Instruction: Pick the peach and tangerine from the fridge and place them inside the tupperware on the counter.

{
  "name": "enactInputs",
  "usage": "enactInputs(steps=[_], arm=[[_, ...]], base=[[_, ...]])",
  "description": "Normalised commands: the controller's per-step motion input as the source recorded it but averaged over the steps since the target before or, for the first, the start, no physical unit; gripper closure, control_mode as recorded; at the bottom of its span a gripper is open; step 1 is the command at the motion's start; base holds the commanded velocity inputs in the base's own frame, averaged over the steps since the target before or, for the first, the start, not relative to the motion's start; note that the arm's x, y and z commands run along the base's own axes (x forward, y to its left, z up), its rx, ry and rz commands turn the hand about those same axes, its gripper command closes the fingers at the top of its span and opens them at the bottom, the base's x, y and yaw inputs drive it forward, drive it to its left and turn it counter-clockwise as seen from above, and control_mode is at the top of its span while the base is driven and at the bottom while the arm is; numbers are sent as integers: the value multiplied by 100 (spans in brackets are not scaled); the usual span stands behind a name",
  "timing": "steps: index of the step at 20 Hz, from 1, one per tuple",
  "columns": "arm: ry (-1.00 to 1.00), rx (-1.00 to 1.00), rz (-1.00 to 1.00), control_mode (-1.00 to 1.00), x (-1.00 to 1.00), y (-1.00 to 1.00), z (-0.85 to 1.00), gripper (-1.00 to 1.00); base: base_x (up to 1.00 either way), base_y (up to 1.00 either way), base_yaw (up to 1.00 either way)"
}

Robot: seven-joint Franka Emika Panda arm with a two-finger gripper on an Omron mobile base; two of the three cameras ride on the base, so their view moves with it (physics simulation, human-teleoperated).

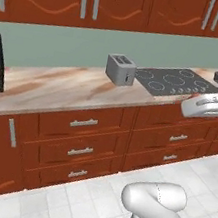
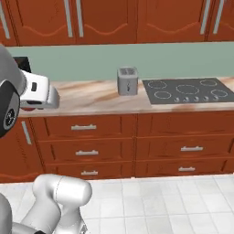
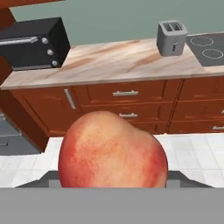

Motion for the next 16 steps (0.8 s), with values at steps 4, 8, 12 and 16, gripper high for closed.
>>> enactInputs(steps=[4, 8, 12, 16], arm=[[0, 0, 0, 100, 0, 0, 0, 100], [0, 0, 0, 100, 0, 0, 0, 100], [0, 0, 0, 100, 0, 0, 0, 100], [0, 0, 0, 100, 0, 0, 0, 100]], base=[[49, -100, -18], [51, -100, -52], [49, -100, -62], [68, -100, -58]])
